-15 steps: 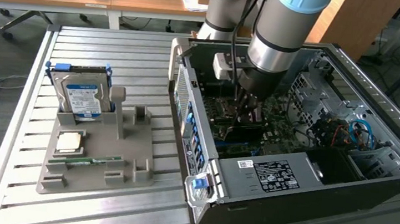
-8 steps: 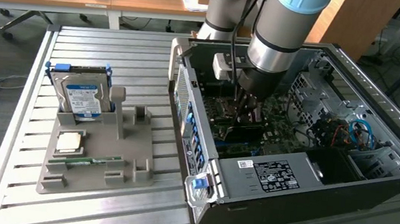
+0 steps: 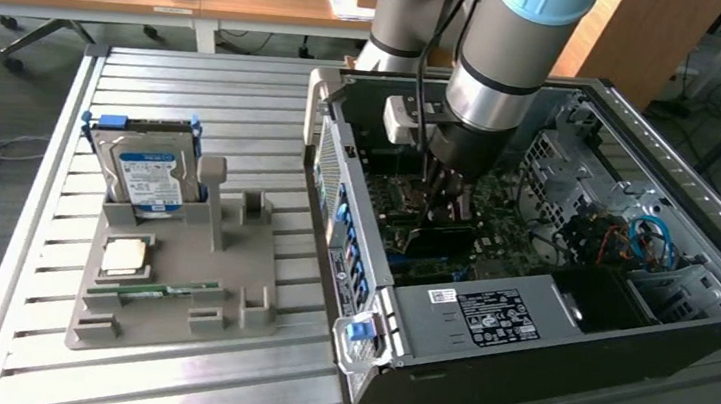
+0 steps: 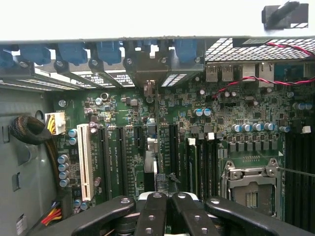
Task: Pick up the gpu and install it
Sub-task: 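Press down on the gpu until it lock into place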
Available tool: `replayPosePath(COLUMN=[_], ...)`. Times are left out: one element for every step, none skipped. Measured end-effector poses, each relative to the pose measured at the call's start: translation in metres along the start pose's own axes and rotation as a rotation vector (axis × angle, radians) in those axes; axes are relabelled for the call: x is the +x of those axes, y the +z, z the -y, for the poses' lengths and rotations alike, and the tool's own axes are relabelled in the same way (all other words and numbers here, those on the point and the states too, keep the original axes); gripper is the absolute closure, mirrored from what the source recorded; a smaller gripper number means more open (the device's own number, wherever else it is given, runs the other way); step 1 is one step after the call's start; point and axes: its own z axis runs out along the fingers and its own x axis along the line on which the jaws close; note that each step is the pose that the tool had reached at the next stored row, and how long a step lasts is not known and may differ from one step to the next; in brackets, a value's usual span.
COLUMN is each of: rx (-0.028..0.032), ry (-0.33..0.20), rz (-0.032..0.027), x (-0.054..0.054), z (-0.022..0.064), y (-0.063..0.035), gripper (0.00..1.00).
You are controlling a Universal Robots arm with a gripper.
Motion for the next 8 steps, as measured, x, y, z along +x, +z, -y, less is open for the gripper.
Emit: replayPosePath(rx=[0.0000, 0.0000, 0.0001, 0.0000, 0.0000, 0.0001, 0.0000, 0.0000], ry=[0.000, 0.000, 0.000, 0.000, 0.000, 0.000, 0.000, 0.000], rz=[0.0001, 0.0000, 0.0000, 0.0000, 0.0000, 0.0001, 0.0000, 0.0000], x=[0.0000, 0.0000, 0.0000, 0.0000, 0.0000, 0.0000, 0.0000, 0.0000], z=[0.0000, 0.0000, 0.0000, 0.0000, 0.0000, 0.0000, 0.0000, 0.0000], y=[0.0000, 0.0000, 0.0000, 0.0000, 0.0000, 0.0000, 0.0000, 0.0000], gripper=[0.89, 0.89, 0.89, 0.89, 0.89, 0.89, 0.89, 0.89])
